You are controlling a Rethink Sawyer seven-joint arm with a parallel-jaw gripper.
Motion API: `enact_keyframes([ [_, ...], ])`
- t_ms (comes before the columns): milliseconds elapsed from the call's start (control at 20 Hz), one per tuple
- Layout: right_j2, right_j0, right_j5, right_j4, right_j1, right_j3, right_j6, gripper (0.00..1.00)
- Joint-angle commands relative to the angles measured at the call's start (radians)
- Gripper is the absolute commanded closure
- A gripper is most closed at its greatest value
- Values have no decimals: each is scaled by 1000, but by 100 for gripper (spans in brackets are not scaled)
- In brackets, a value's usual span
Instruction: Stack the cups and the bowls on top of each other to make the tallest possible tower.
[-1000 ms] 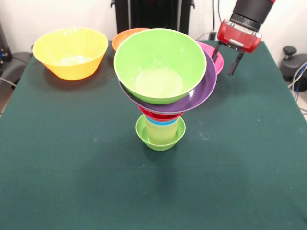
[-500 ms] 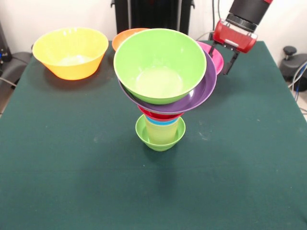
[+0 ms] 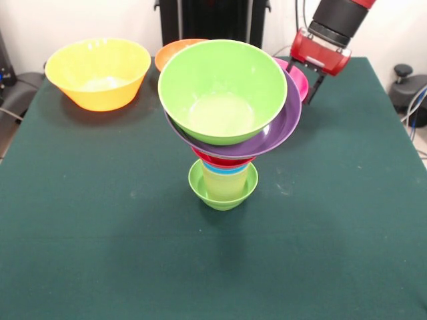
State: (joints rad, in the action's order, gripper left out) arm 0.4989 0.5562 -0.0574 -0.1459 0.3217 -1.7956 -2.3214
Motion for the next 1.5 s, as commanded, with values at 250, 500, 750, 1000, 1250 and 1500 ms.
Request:
enact_keyframes([
  [250, -166, -39, -137, -3, -8, 4, -82, 0],
  [500, -165, -35, -152, -5, -7, 10, -84, 0],
  [750, -159, -24, -182, -8, -6, 14, -87, 100],
  [1000, -162, -25, -225, -11, 0, 20, -87, 100],
  [1250, -157, -20, -283, -19, 3, 32, -97, 100],
  [1500, -153, -16, -336, -30, 6, 53, -110, 100],
])
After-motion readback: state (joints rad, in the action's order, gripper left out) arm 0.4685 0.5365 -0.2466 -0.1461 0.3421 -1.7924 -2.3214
